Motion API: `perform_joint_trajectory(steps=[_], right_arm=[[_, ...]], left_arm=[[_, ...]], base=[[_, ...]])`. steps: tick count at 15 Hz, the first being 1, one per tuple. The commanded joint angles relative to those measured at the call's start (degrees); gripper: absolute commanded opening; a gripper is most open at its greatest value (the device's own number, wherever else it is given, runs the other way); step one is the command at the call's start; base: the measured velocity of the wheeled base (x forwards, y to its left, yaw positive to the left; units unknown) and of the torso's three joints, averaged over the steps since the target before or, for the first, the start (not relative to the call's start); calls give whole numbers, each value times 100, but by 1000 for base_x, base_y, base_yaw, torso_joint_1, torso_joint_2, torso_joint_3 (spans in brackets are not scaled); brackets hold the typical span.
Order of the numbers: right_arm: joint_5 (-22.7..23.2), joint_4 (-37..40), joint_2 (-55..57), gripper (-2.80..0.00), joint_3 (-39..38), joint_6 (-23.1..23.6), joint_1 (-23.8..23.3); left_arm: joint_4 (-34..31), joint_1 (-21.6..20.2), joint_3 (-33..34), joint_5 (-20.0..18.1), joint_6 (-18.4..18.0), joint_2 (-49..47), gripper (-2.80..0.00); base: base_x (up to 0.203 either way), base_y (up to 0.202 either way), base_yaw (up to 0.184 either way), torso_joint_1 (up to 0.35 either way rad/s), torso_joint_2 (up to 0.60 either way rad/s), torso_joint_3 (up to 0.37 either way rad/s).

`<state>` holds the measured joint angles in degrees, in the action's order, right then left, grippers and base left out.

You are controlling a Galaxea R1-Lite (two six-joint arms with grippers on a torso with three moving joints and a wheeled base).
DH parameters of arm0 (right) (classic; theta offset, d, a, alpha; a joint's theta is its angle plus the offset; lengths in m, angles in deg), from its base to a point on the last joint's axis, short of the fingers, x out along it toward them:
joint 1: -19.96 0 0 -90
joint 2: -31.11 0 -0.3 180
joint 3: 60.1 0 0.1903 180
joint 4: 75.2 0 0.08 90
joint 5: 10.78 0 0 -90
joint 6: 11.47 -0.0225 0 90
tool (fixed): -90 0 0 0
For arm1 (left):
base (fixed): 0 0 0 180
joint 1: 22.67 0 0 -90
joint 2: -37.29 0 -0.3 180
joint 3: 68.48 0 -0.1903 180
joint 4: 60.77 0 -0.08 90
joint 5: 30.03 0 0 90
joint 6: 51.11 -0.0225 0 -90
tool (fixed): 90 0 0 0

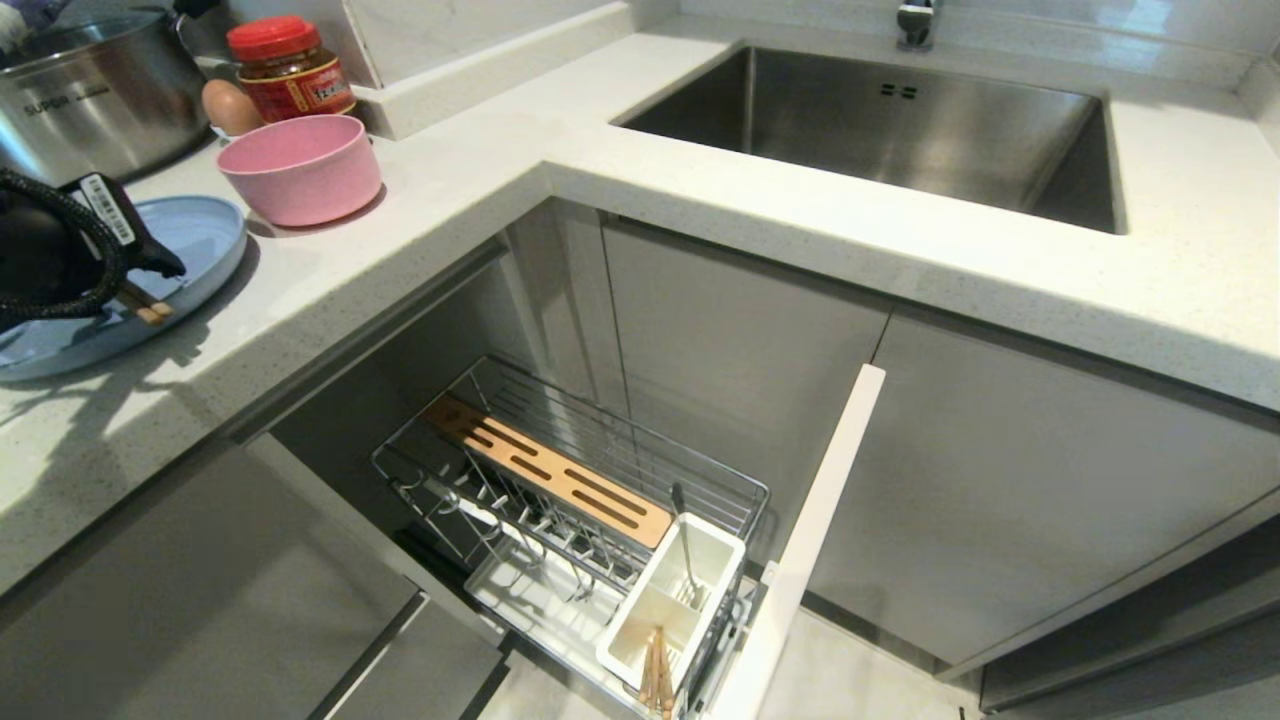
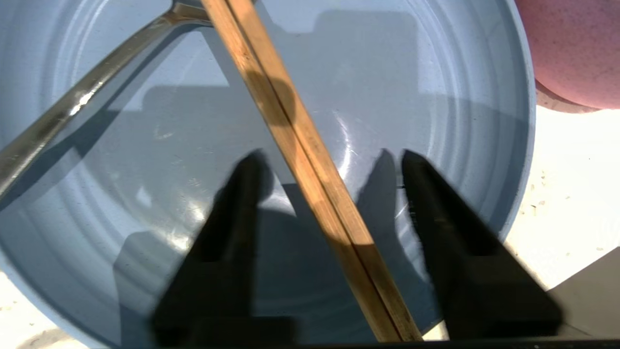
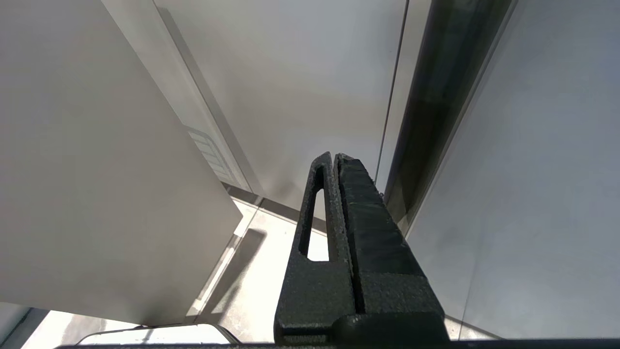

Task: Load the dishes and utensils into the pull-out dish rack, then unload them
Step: Pick up the chopsticks and place it in the cupboard

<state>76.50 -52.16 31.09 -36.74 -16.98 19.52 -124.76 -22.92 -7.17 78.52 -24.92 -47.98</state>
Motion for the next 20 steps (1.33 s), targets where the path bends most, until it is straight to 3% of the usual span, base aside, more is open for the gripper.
perform_joint_trajectory(steps=[1,11,20], right_arm=[[-1,-2,-23,-280,0,-3,0],[-1,-2,-24,-280,0,-3,0],[-1,-2,-22,-280,0,-3,0]], left_arm=[[-16,7,-4,9,18,2,-280],[-16,7,-74,53,22,92,-280],[0,237,-382,56,37,1626,-280]], base=[[0,0,0,0,0,0],[0,0,0,0,0,0],[0,0,0,0,0,0]])
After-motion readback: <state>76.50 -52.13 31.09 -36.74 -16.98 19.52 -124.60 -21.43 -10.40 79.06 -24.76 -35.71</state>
